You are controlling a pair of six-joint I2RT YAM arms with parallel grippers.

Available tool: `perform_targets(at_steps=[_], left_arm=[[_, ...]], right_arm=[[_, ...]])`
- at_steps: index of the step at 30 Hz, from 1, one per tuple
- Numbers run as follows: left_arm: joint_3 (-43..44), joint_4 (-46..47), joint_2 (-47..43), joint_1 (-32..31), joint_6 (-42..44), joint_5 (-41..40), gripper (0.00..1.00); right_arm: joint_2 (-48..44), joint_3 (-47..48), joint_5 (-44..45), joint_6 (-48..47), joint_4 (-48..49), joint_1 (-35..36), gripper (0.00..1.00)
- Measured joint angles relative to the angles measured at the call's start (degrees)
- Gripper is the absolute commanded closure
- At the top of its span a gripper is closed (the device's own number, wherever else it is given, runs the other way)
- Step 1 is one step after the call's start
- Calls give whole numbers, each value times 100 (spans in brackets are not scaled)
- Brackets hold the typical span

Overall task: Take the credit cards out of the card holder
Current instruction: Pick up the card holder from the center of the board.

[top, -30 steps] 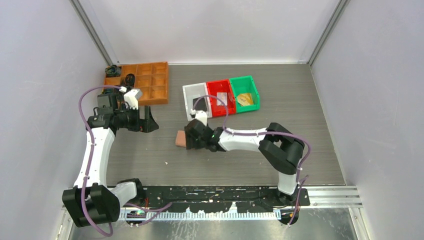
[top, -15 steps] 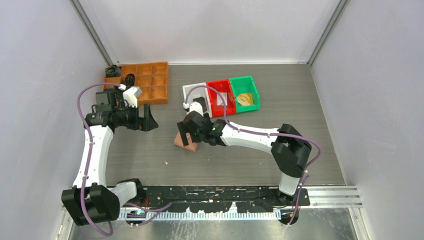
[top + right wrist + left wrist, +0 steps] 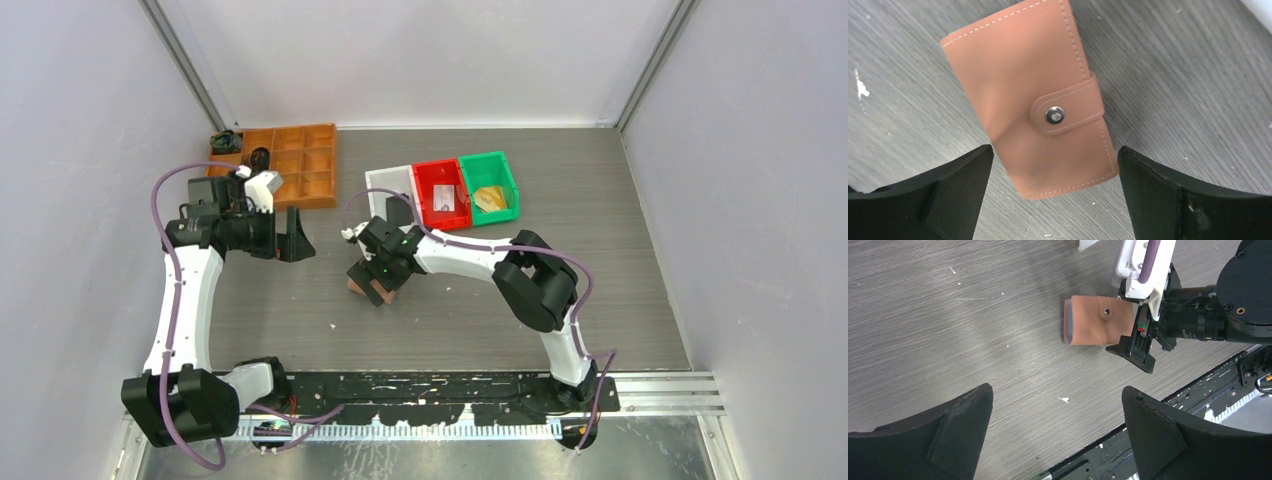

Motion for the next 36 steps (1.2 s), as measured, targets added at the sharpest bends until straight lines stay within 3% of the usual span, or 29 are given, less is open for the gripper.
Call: perform_targets(at_steps=[10,28,36], left_arm=[[243,-136,188,31,9,0,0],[599,-555,428,457,155,-81,0],[658,-649,437,577,155,52,0]], right_arm=[[28,-7,-511,-203,11,118,1],[186,-28,448,-315,452,610,8],[529,444,568,-256,481,669,29]])
